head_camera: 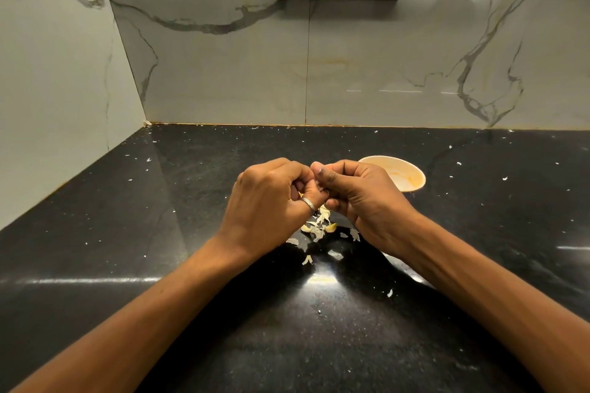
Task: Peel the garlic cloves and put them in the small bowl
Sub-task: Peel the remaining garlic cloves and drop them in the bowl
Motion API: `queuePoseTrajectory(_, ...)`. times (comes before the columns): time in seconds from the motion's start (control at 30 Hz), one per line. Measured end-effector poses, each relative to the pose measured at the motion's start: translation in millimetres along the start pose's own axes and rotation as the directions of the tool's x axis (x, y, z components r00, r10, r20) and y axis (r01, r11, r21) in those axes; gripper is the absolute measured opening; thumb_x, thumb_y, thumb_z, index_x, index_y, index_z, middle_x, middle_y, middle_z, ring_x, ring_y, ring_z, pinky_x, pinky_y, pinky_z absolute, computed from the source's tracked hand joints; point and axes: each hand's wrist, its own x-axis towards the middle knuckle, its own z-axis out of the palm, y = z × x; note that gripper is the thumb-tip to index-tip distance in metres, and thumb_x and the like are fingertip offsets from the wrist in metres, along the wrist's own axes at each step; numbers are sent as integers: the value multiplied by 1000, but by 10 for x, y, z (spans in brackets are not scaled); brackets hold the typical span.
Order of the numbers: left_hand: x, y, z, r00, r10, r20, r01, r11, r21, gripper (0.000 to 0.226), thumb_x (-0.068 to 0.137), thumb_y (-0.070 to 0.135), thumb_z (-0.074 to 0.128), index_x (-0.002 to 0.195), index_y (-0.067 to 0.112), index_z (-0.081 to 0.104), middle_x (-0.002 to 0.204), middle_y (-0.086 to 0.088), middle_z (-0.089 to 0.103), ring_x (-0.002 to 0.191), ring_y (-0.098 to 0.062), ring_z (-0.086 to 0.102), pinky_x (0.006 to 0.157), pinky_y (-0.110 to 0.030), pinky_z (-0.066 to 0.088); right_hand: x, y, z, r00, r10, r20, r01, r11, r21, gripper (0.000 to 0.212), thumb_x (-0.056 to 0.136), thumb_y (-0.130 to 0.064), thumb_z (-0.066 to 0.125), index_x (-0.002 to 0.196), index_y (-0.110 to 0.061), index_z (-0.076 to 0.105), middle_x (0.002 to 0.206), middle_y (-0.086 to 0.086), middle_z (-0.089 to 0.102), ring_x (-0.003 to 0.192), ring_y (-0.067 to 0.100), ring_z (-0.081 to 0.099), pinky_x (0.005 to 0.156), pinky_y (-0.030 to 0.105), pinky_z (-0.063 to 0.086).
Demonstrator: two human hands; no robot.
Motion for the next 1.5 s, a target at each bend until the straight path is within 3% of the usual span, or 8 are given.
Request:
queuePoseTrajectory(0.63,91,-111,-87,987,-159,-33,156,985,-71,12,77,27,69,76,16,74,64,13,62,60,-9,60,57,-25,50,-28,-29,-3,997,68,33,-67,997,-33,15,90,-16,71,89,-1,68,69,7,67,57,8,59,52,16,50)
queuePoseTrajectory(0.77,117,-154,-115,951,-309,11,308,942,-133,7,84,20,73,78,17,74,64,8,68,58,-8,64,59,-38,59,-24,-46,-14,996,86,15,-85,996,-27,21,91,-16,71,98,4,68,70,7,67,57,8,58,52,15,50)
queuePoseTrajectory(0.9,124,-174,-115,920,-387,63,392,900,-190,11,86,20,74,76,17,72,61,5,67,58,-16,68,56,-46,60,-7,-67,-34,996,88,22,-88,996,32,21,91,-15,69,100,5,68,76,9,70,60,8,61,54,15,52)
queuePoseTrajectory(1.07,126,-172,-136,929,-357,101,370,911,-180,14,83,11,73,93,20,72,76,10,69,63,-2,65,61,-38,62,24,-82,-78,997,80,8,-80,989,123,15,91,0,65,105,5,69,91,17,74,79,17,71,73,19,60)
queuePoseTrajectory(1.23,113,-120,-141,925,-345,158,373,904,-210,12,87,17,65,86,21,77,67,1,69,62,-23,67,56,-47,59,31,-74,-80,998,61,9,-62,982,180,19,88,11,61,106,9,68,96,23,72,91,27,74,83,28,61)
queuePoseTrajectory(1.4,92,-76,-72,888,-384,252,443,860,-252,3,87,25,76,88,23,77,67,9,71,61,-9,67,63,-42,62,8,-84,-75,999,32,-20,-29,993,115,20,88,3,65,108,3,69,89,14,74,80,20,74,69,23,61)
queuePoseTrajectory(1.5,86,-31,-58,859,-415,301,499,810,-308,10,86,29,78,91,20,77,74,4,74,65,-10,69,55,-33,59,-7,-76,-64,999,-24,-32,25,999,39,17,87,-1,69,104,0,70,87,11,74,77,15,71,62,18,56)
